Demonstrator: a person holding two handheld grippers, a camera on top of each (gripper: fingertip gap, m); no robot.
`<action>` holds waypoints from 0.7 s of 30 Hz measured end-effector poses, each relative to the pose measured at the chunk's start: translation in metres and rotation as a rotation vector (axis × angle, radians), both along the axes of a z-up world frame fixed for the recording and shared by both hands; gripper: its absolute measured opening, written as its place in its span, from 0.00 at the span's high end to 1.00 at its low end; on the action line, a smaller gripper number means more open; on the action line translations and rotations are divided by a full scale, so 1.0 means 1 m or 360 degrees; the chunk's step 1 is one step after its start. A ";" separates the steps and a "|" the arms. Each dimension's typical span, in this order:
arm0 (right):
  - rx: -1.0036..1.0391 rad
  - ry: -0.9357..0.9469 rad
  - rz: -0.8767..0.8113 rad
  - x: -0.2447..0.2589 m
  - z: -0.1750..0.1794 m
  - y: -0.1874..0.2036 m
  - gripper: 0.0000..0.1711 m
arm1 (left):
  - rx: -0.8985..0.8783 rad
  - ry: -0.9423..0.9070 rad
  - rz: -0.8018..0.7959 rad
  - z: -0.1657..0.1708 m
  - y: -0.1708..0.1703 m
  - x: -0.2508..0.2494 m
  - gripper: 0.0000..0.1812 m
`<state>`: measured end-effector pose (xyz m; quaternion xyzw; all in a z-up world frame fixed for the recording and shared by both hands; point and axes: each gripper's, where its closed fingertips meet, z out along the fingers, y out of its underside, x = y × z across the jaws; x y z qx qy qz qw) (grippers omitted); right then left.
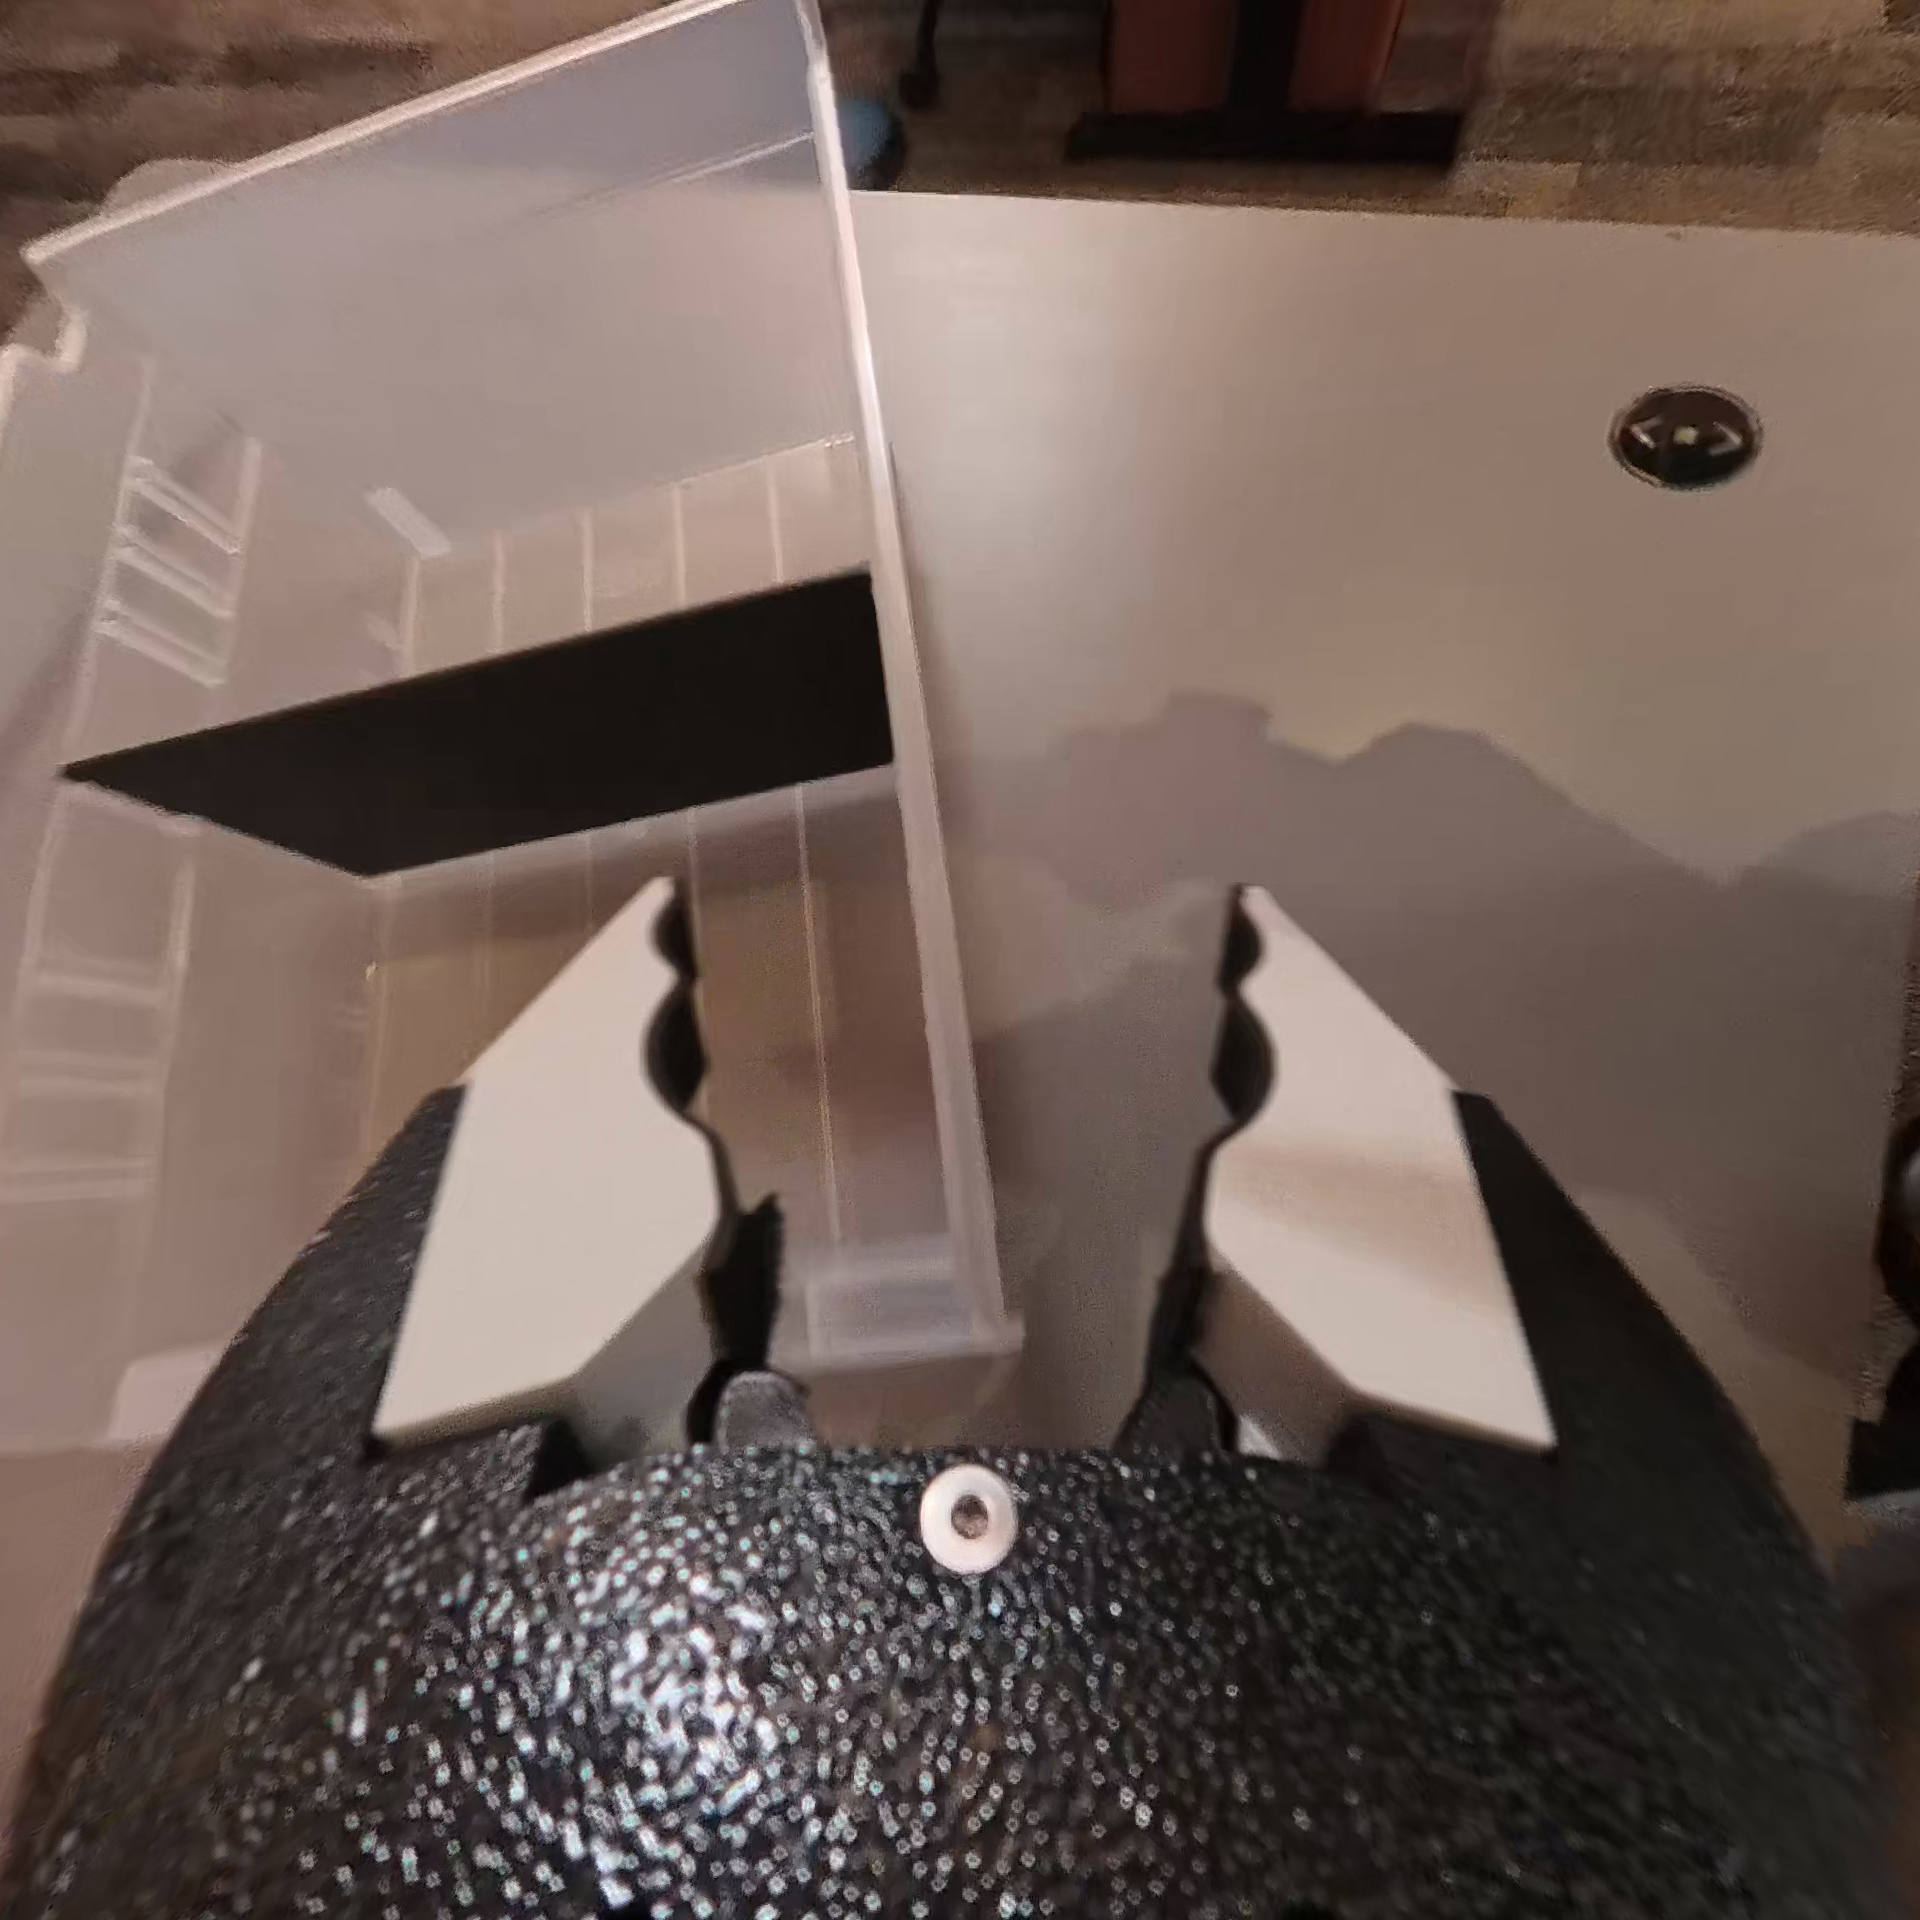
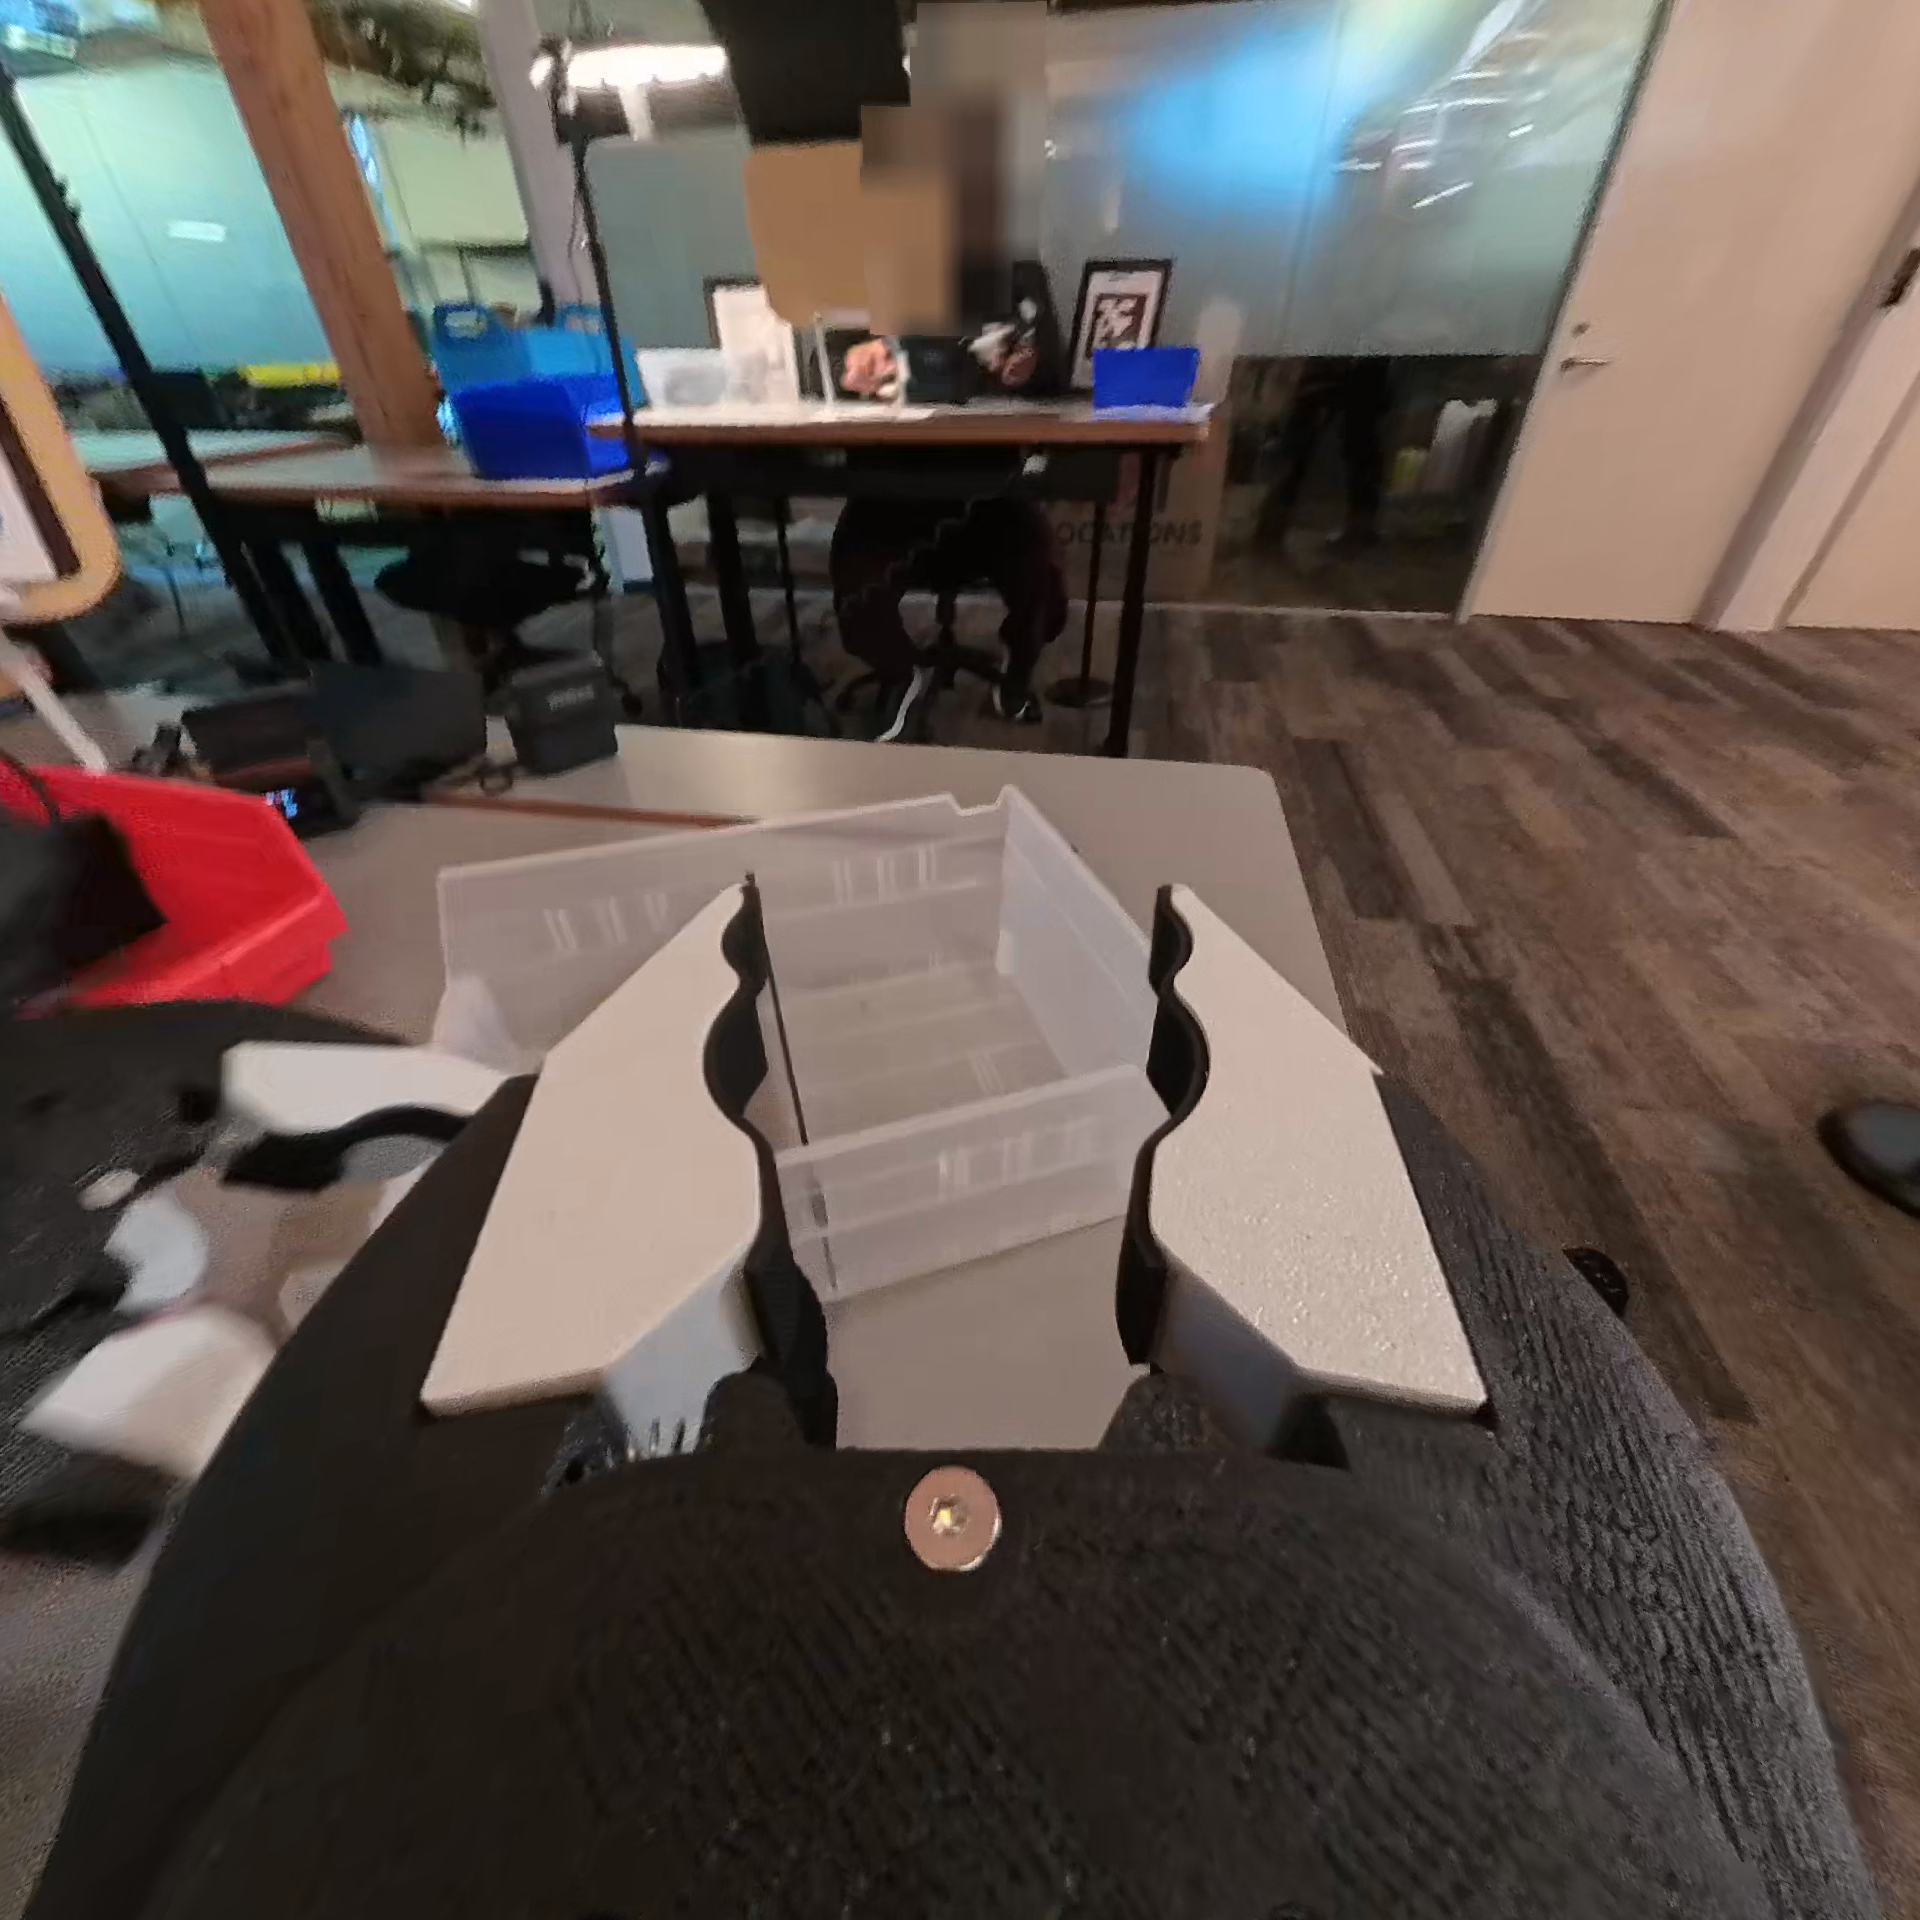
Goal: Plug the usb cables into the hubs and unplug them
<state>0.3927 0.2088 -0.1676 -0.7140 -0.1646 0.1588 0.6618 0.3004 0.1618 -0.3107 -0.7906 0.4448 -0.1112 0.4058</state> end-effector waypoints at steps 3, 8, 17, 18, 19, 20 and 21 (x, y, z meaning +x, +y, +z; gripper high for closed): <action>-0.0095 0.0095 -0.0063 -0.004 -0.002 0.004 0.50 | 0.0319 -0.0024 -0.0065 0.026 -0.038 -0.033 0.38; -0.0562 -0.0183 -0.0029 -0.030 -0.056 0.005 0.32 | 0.0615 0.0148 0.0186 0.047 -0.064 -0.151 0.37; -0.1023 -0.0446 0.0027 -0.070 -0.121 0.000 0.25 | 0.0259 0.0324 0.0600 0.013 -0.062 -0.289 0.31; -0.1057 -0.0483 0.0025 -0.072 -0.126 -0.001 0.25 | 0.0254 0.0328 0.0615 0.011 -0.057 -0.293 0.30; -0.1089 -0.0526 0.0020 -0.073 -0.132 -0.002 0.24 | 0.0265 0.0302 0.0617 0.009 -0.053 -0.294 0.31; -0.1115 -0.0572 0.0005 -0.072 -0.137 -0.004 0.24 | 0.0266 0.0268 0.0615 0.007 -0.049 -0.295 0.34; -0.1118 -0.0586 -0.0010 -0.073 -0.137 -0.003 0.25 | 0.0210 0.0261 0.0626 -0.001 -0.046 -0.296 0.35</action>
